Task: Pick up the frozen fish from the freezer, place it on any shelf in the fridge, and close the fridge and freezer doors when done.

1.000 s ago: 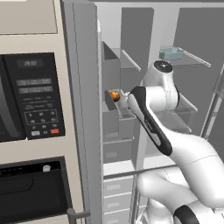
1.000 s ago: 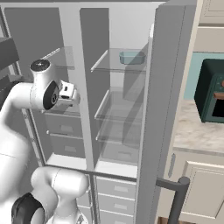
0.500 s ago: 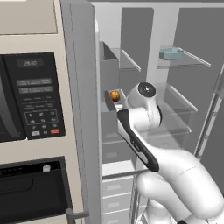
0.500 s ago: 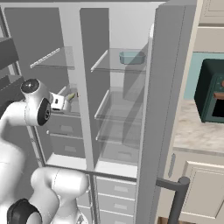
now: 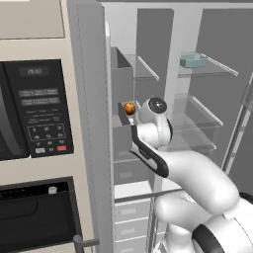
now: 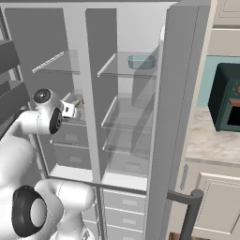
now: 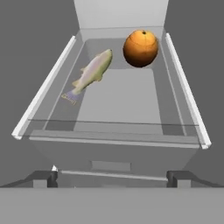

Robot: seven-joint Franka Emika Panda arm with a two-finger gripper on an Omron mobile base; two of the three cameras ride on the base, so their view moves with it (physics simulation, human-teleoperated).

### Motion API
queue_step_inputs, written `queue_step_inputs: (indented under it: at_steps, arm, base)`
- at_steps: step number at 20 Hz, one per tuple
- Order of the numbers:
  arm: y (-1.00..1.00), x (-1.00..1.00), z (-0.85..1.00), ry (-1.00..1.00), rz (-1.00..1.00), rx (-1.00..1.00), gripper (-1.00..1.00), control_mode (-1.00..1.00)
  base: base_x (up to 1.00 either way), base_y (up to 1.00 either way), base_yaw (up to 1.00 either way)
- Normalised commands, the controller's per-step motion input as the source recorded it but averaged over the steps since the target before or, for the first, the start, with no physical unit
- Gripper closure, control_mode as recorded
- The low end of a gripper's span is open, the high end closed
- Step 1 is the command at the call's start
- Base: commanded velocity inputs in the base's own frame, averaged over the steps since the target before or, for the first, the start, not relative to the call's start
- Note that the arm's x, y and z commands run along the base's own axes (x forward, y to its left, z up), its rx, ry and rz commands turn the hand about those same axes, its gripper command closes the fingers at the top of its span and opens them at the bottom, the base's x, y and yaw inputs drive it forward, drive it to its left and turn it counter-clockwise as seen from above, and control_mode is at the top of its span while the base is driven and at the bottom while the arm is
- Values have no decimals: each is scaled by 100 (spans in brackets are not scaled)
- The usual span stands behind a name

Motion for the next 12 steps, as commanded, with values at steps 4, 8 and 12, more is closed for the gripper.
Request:
queue_step_inputs:
  at_steps: [4,8,12]
  arm:
    - [2,60,-8,0,0,0,-100,-100]
    - [13,51,-4,0,0,1,-100,-100]
    - [12,36,-16,0,5,0,-100,-100]
  base:
    - [0,0,0]
    - [0,0,0]
    - [0,0,0]
